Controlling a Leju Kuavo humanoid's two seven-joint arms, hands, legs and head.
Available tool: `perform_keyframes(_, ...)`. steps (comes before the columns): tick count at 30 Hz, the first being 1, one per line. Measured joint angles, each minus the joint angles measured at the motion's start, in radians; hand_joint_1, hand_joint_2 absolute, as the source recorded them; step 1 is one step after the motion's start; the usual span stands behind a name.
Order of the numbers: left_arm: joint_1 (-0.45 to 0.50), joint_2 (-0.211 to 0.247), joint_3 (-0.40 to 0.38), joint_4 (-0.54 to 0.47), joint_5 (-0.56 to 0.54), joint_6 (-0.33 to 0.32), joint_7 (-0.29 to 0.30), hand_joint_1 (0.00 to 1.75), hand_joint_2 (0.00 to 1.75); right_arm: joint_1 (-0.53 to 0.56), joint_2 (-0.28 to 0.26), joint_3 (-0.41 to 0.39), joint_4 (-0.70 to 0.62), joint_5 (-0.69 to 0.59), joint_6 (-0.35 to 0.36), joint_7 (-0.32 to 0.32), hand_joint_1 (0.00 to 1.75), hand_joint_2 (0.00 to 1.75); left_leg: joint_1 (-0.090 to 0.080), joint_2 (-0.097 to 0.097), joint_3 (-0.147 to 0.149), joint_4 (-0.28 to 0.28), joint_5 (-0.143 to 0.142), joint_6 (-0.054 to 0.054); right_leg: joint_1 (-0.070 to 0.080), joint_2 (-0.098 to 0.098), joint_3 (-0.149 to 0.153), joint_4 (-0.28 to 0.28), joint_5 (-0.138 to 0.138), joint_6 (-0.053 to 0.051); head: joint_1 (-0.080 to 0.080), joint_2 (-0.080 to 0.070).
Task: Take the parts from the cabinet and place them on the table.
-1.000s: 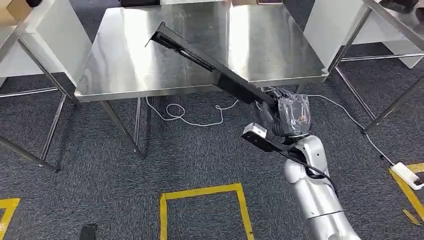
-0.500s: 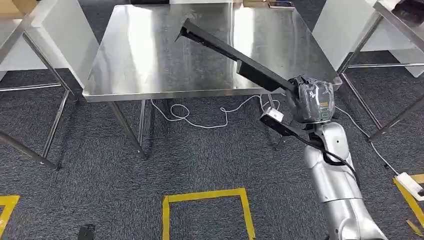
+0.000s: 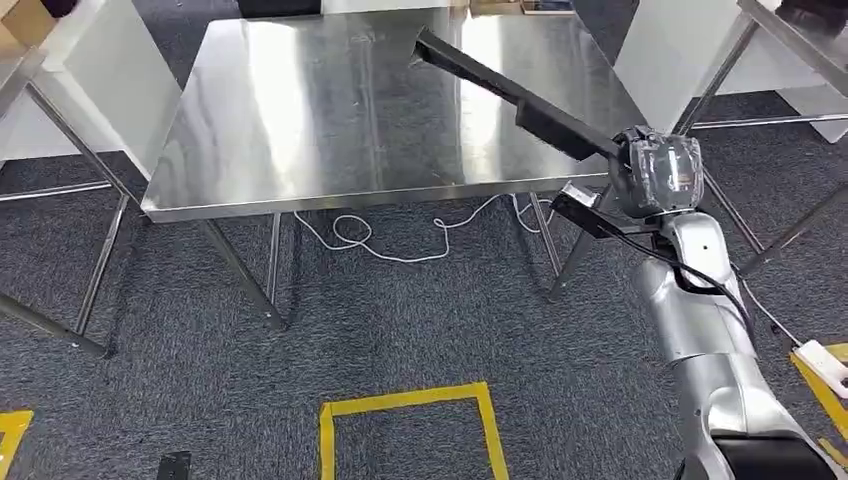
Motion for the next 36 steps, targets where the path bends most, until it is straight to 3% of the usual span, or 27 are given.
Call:
perform_keyframes(2,-0.001,0.001,-0.001,0.0,0.0,0.0,0.0,0.0,1.75,-0.014,-0.003,0.0,0.015,0.0,-0.004,0.0,1.75,1.75,-0.009,0.001,0.035,-0.051,-0.012,0.012,0.011,0.004,-0.002,0.0,-0.006,0.009,0.002,0.0)
perform_keyframes(4,-0.002,0.001,-0.001,0.0,0.0,0.0,0.001,0.0,1.75,-0.015,-0.007,-0.002,0.024,0.0,-0.005,0.0,1.75,1.75,-0.011,0.0,0.034,-0.055,-0.023,0.017,0.009,0.003,-0.005,-0.006,-0.007,0.016,0.004,0.0)
perform_keyframes(5,-0.002,0.001,-0.001,0.0,0.0,0.001,0.001,0.0,1.75,-0.017,-0.01,-0.002,0.03,0.0,-0.006,0.0,1.75,1.75,-0.011,-0.001,0.037,-0.062,-0.023,0.021,0.012,0.003,-0.001,-0.011,-0.007,0.025,0.001,0.0)
perform_keyframes(6,-0.002,0.0,-0.001,0.0,0.0,0.002,0.001,0.0,1.75,-0.02,-0.014,-0.002,0.034,0.001,-0.007,0.0,1.75,1.75,0.001,-0.001,0.05,-0.078,-0.017,0.029,0.018,0.001,-0.011,-0.004,-0.016,0.031,0.005,0.0)
perform_keyframes(7,-0.004,-0.002,-0.001,0.0,0.0,0.003,-0.001,0.0,1.75,-0.024,-0.016,-0.002,0.039,0.001,-0.008,-0.002,1.75,1.75,-0.004,-0.002,0.056,-0.081,-0.018,0.031,0.014,-0.002,-0.021,0.029,-0.028,0.029,0.006,0.0)
perform_keyframes(8,-0.006,-0.001,-0.001,0.0,0.0,0.003,-0.001,0.0,1.75,-0.031,-0.017,-0.002,0.047,0.001,-0.01,-0.005,1.75,1.75,-0.004,-0.001,0.058,-0.08,-0.022,0.04,0.013,-0.001,-0.054,0.093,-0.052,0.022,0.008,0.0)
perform_keyframes(10,-0.006,-0.001,-0.001,0.0,0.002,0.004,-0.002,0.0,1.75,-0.03,-0.018,-0.003,0.065,0.002,-0.011,-0.006,1.75,1.75,-0.005,-0.001,0.065,-0.08,-0.028,0.049,0.011,-0.001,-0.159,0.273,-0.11,0.015,0.009,0.0)
perform_keyframes(11,-0.006,-0.001,-0.001,0.0,0.002,0.004,-0.002,0.0,1.75,-0.028,-0.018,-0.002,0.071,0.005,-0.011,-0.006,1.75,1.75,-0.005,-0.003,0.068,-0.08,-0.031,0.048,0.012,-0.001,-0.191,0.321,-0.114,0.021,0.012,0.0)
perform_keyframes(12,-0.005,-0.002,-0.001,0.0,0.005,0.003,-0.002,0.0,1.75,-0.028,-0.018,-0.002,0.078,0.01,-0.011,-0.006,1.75,1.75,-0.006,-0.005,0.073,-0.079,-0.035,0.048,0.009,-0.001,-0.203,0.32,-0.098,0.03,0.011,0.0)
perform_keyframes(13,-0.005,-0.002,-0.001,0.0,0.007,0.003,-0.002,0.0,1.75,-0.028,-0.018,-0.002,0.083,0.014,-0.012,-0.006,1.75,1.75,-0.006,-0.007,0.079,-0.079,-0.04,0.045,0.008,-0.002,-0.188,0.273,-0.065,0.041,0.013,0.0)
perform_keyframes(15,-0.005,-0.002,-0.001,0.0,0.009,0.003,-0.002,0.0,1.75,-0.035,-0.016,0.0,0.089,0.018,-0.012,-0.006,1.75,1.75,-0.006,-0.008,0.095,-0.078,-0.052,0.037,0.002,-0.005,-0.112,0.093,0.027,0.06,0.013,0.0)
perform_keyframes(16,-0.005,-0.002,0.0,0.0,0.011,0.003,-0.003,0.0,1.75,-0.037,-0.014,0.0,0.092,0.019,-0.013,-0.005,1.75,1.75,-0.008,-0.01,0.097,-0.077,-0.058,0.03,-0.002,-0.011,-0.084,0.02,0.058,0.061,0.013,0.0)
perform_keyframes(17,-0.005,-0.002,0.0,0.001,0.012,0.003,-0.003,0.0,1.75,-0.042,-0.013,0.0,0.095,0.02,-0.016,-0.004,1.75,1.75,-0.018,-0.011,0.095,-0.067,-0.067,0.024,0.008,-0.009,-0.065,0.001,0.056,0.053,0.013,0.0)
perform_keyframes(18,-0.004,-0.002,0.0,0.001,0.015,0.003,-0.003,0.0,1.75,-0.042,-0.011,0.0,0.097,0.022,-0.016,-0.003,1.75,1.75,-0.019,-0.011,0.096,-0.069,-0.068,0.021,0.005,-0.008,-0.066,0.004,0.055,0.041,0.011,0.0)
perform_keyframes(20,0.0,-0.002,0.0,0.002,0.02,0.006,-0.004,0.0,1.75,-0.042,-0.006,0.001,0.102,0.029,-0.014,-0.002,1.75,1.75,-0.013,-0.011,0.096,-0.07,-0.071,0.016,0.007,-0.007,-0.069,0.007,0.05,0.033,0.009,0.0)
perform_keyframes(21,0.001,-0.001,0.0,0.001,0.021,0.006,-0.005,0.0,1.75,-0.044,-0.004,0.001,0.103,0.033,-0.013,-0.002,1.75,1.75,-0.01,-0.011,0.096,-0.067,-0.08,0.008,-0.005,-0.007,-0.065,0.003,0.049,0.024,0.009,0.0)
perform_keyframes(22,0.002,-0.002,0.0,0.002,0.023,0.007,-0.007,0.0,1.75,-0.047,-0.001,0.002,0.103,0.034,-0.012,-0.002,1.75,1.75,-0.008,-0.008,0.084,-0.045,-0.093,0.0,-0.006,-0.006,-0.059,0.002,0.046,0.013,0.009,0.0)
perform_keyframes(23,0.003,-0.003,0.0,0.002,0.024,0.007,-0.009,0.0,1.75,-0.05,0.001,0.002,0.103,0.034,-0.012,-0.002,1.75,1.75,-0.006,-0.004,0.06,0.01,-0.121,-0.005,-0.006,-0.007,-0.055,0.002,0.041,0.005,0.002,0.0)
perform_keyframes(25,0.005,-0.003,0.0,0.004,0.029,0.007,-0.01,0.0,1.75,-0.053,0.01,0.003,0.106,0.034,-0.01,0.0,1.75,1.75,0.0,-0.004,-0.029,0.174,-0.188,-0.015,-0.004,-0.007,-0.049,0.002,0.034,-0.004,0.003,0.0)
perform_keyframes(26,0.009,-0.003,0.0,0.005,0.029,0.008,-0.011,0.0,1.75,-0.053,0.013,0.003,0.108,0.034,-0.01,0.0,1.75,1.75,0.002,-0.004,-0.074,0.243,-0.202,-0.019,-0.003,-0.007,-0.045,0.002,0.031,-0.007,0.003,0.0)
perform_keyframes(27,0.012,-0.003,0.0,0.006,0.029,0.008,-0.012,0.0,1.75,-0.053,0.015,0.003,0.109,0.034,-0.008,0.0,1.75,1.75,0.003,-0.004,-0.093,0.259,-0.19,-0.019,-0.003,-0.007,-0.041,0.002,0.027,-0.008,0.003,0.0)
perform_keyframes(28,0.015,-0.003,0.0,0.006,0.029,0.008,-0.014,0.0,1.75,-0.053,0.016,0.003,0.11,0.033,-0.008,0.0,1.75,1.75,0.004,-0.003,-0.087,0.223,-0.15,-0.018,-0.004,-0.006,-0.034,0.002,0.022,-0.005,0.002,0.0)
perform_keyframes(29,0.015,-0.002,0.0,0.006,0.029,0.008,-0.015,0.0,1.75,-0.053,0.017,0.003,0.11,0.033,-0.008,0.0,1.75,1.75,0.005,-0.002,-0.059,0.153,-0.1,-0.016,-0.004,-0.006,-0.025,0.002,0.016,-0.003,0.003,0.0)
perform_keyframes(31,0.015,-0.002,0.0,0.006,0.029,0.008,-0.016,0.0,1.75,-0.054,0.018,0.003,0.11,0.032,-0.008,0.0,1.75,1.75,0.006,0.001,0.022,-0.025,-0.005,-0.003,-0.004,-0.005,-0.008,0.0,0.003,0.004,0.003,0.0)
perform_keyframes(33,0.012,-0.001,0.0,0.006,0.029,0.006,-0.016,0.0,1.75,-0.06,0.019,0.003,0.111,0.031,-0.008,-0.001,1.75,1.75,-0.004,0.002,0.044,-0.059,-0.039,0.006,0.006,-0.004,-0.009,0.001,-0.004,0.016,0.005,0.0)
perform_keyframes(35,0.014,-0.001,0.0,0.007,0.029,0.005,-0.015,0.0,1.75,-0.057,0.022,0.003,0.111,0.031,-0.008,-0.002,1.75,1.75,-0.008,0.001,0.046,-0.07,-0.043,0.023,0.012,-0.004,0.001,0.01,0.009,0.037,0.005,0.0)
perform_keyframes(36,0.014,-0.001,0.0,0.007,0.029,0.003,-0.015,0.0,1.75,-0.059,0.021,0.003,0.111,0.031,-0.008,-0.003,1.75,1.75,-0.009,0.001,0.067,-0.072,-0.044,0.032,0.016,-0.004,0.006,0.007,0.006,0.041,0.005,0.0)
